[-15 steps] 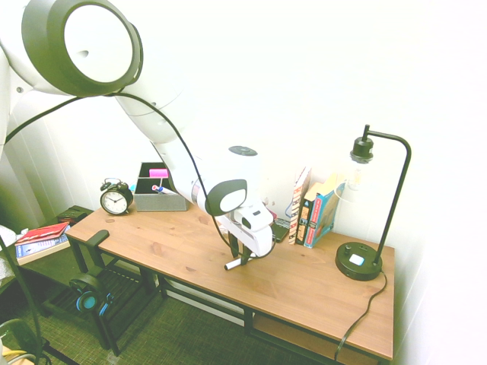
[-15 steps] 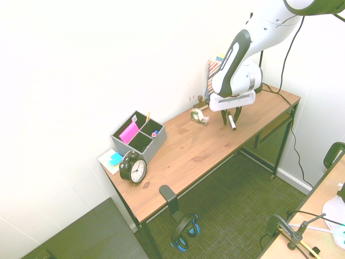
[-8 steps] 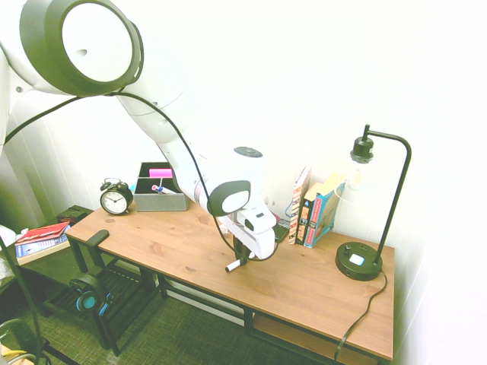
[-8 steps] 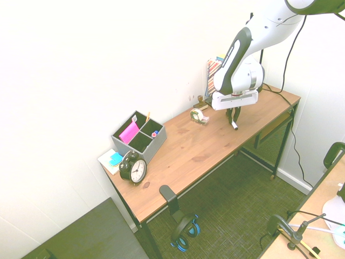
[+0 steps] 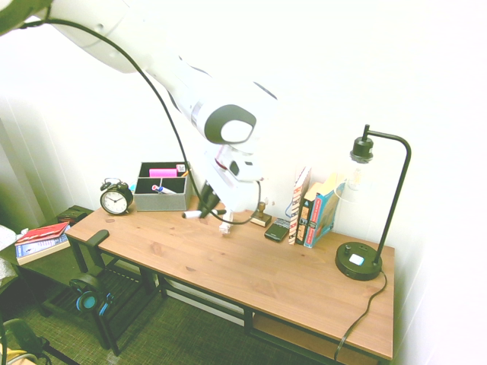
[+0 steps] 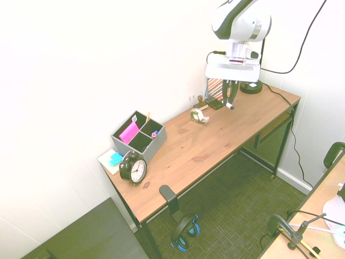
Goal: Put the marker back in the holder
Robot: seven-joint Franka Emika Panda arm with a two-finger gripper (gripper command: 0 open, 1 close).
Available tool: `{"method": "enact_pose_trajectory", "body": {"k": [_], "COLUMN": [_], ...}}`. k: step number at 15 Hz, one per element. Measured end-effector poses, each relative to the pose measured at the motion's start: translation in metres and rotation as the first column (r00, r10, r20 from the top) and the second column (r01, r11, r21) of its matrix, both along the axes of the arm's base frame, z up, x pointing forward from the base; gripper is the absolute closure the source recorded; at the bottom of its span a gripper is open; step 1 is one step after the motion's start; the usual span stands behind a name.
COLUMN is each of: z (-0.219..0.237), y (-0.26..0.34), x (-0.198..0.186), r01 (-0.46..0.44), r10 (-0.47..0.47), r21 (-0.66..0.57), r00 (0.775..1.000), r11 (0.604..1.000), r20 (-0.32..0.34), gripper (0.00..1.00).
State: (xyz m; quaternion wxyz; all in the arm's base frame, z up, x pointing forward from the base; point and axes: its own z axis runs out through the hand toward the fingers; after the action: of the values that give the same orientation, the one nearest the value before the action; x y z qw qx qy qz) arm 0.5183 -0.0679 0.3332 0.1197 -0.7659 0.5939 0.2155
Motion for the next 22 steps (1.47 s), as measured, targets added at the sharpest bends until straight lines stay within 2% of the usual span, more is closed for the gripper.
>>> {"method": "enact_pose_trajectory", "body": {"k": [4, 8, 11, 18, 19, 22], "z": [0.006, -0.013, -0.031, -0.066, -0.072, -0.088], "y": [0.127, 0.209, 0.237, 0.244, 0.244, 0.242], "x": [-0.003, -0.002, 0.028, 0.115, 0.123, 0.145], "r01": [-0.086, -0.062, -0.031, 0.017, 0.026, 0.047], "r10": [0.088, 0.082, 0.062, 0.013, 0.004, -0.017], "r21": [0.051, 0.162, 0.207, 0.229, 0.225, 0.213], "r00": [0.995, 0.989, 0.988, 0.991, 0.991, 0.99], "r11": [0.995, 0.985, 0.978, 0.973, 0.974, 0.976], "r20": [-0.043, -0.12, -0.145, -0.13, -0.135, -0.14], "gripper": [1.0, 1.0, 1.0, 1.0, 0.0, 0.0]}}
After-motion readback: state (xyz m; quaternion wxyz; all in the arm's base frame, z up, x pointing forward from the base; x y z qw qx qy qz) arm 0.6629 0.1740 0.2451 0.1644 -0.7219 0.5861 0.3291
